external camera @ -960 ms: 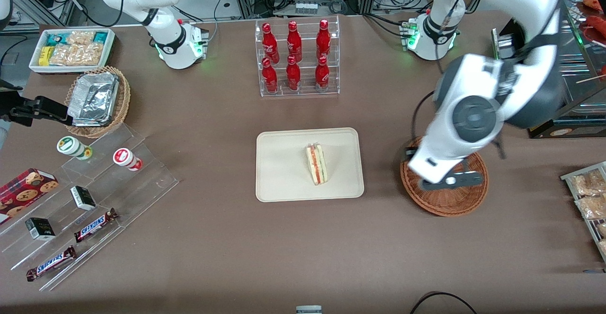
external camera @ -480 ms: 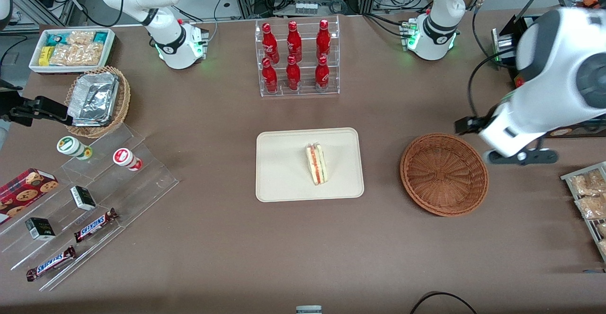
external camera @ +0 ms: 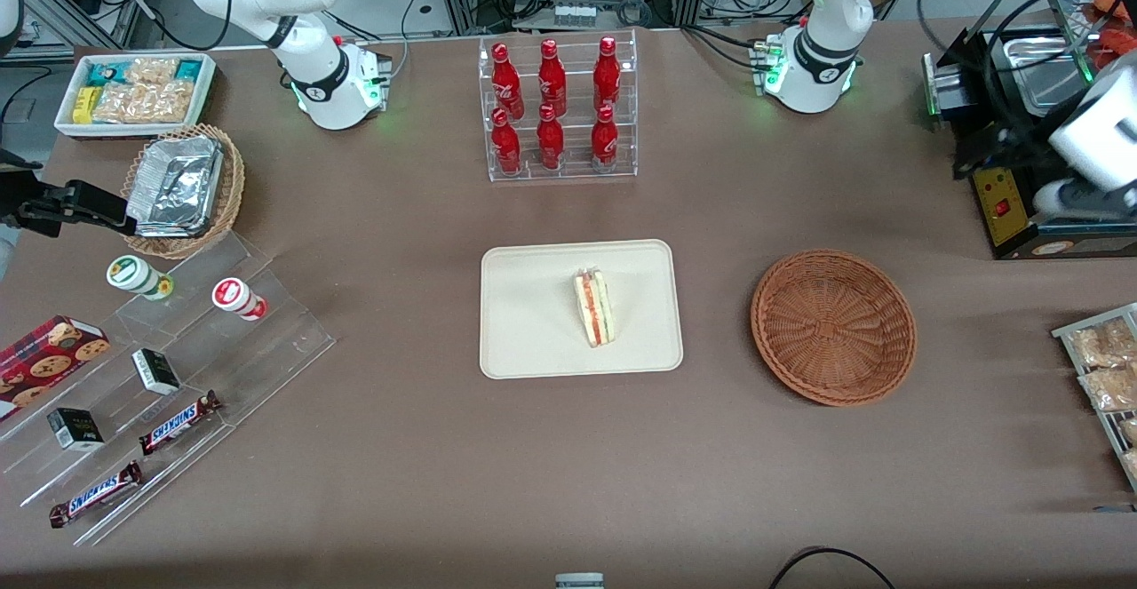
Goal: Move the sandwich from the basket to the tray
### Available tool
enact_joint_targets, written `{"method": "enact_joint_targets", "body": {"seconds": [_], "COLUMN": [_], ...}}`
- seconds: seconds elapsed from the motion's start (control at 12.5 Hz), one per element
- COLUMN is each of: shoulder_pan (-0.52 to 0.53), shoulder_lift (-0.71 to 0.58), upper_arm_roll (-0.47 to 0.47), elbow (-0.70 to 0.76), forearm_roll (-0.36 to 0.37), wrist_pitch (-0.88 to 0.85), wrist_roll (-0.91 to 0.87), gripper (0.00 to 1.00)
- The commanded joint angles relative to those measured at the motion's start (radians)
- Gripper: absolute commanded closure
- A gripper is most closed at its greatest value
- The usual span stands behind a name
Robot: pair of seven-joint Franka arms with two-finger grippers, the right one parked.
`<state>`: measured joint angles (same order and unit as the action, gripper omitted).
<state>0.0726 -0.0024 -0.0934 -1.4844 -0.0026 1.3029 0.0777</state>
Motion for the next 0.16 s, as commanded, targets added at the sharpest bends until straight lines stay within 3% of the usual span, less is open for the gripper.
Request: {"method": "enact_joint_targets", "body": {"seconds": [0.0,0.08], "shoulder_pan": [0.032,0.032], "shoulder_lift": [-0.060,-0.061], "upper_arm_roll": [-0.034,-0.034], "elbow": [-0.039,-0.039], "forearm_roll": [-0.017,-0.017], "wrist_pitch": [-0.011,-0.014], "wrist_roll": [0.016,0.016], "gripper": [0.00,0.00]}}
